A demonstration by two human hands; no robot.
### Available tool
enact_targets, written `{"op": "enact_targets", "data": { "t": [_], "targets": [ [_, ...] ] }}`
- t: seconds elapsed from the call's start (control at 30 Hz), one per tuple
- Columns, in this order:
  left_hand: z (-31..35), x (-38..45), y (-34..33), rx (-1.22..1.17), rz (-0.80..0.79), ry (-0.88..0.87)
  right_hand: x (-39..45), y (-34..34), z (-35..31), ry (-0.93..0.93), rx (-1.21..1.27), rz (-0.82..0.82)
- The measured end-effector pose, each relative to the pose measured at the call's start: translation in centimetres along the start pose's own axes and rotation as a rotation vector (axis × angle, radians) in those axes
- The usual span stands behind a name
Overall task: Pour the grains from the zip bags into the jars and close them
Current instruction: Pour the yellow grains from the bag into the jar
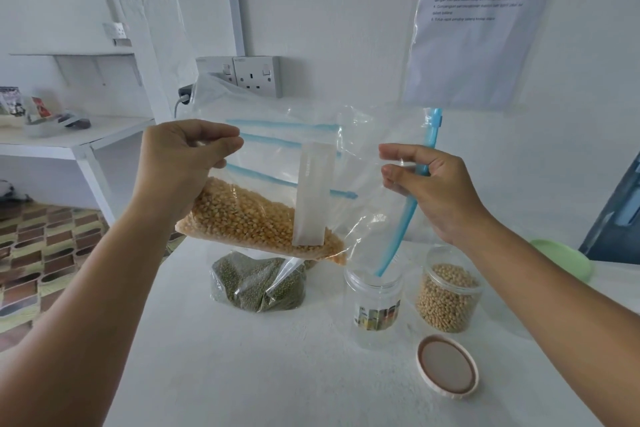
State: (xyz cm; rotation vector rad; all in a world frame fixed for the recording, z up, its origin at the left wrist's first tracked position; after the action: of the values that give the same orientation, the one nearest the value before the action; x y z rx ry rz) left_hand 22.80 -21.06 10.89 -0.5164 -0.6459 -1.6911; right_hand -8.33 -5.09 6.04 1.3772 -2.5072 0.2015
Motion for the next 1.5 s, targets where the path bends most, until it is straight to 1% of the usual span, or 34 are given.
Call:
{"op": "enact_targets", "data": {
  "t": [0.23, 0.4, 0.8, 1.17, 1.33, 1.5],
  "targets": [
    [0.0, -0.4, -0.7, 0.044, -0.002, -0.007, -0.1, -0.4, 0.1, 0.007, -0.032, 0.0],
    [0.1, -0.3, -0.8, 0.035, -0.003, -0.006, -0.2, -0.1, -0.4, 0.031, -0.06, 0.016],
    [1.1, 1.3, 0.1, 0.01, 0.008, -0.041, 0.2, 0.4, -0.7, 0.016, -0.016, 0.033],
    [1.5, 2.1, 0.0, 0.015, 0.003, -0.041, -0.2, 0.9, -0.8, 0.006, 0.01, 0.048],
    [1.1, 2.3, -0.1, -0.024, 0.009, -0.009, -0.1, 1.2, -1.3, 0.02, 0.033, 0.055],
    [1.9, 2.6, -0.1, -0.025, 0.003, -0.03, -0.1, 1.4, -1.5, 0.021, 0.056, 0.054]
  ]
}}
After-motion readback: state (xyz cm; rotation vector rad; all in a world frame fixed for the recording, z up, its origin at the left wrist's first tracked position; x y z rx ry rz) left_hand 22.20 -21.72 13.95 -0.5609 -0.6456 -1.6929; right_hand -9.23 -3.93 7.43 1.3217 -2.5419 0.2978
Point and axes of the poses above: each hand's wrist, its own x-axis towards the middle knuckle, its own y-axis out of the back of the hand, z = x × y, the point moved 7 cm from there along x, towards the middle knuckle, and after that the axes turned 8 degrees about -y, right-handed, at the moved point
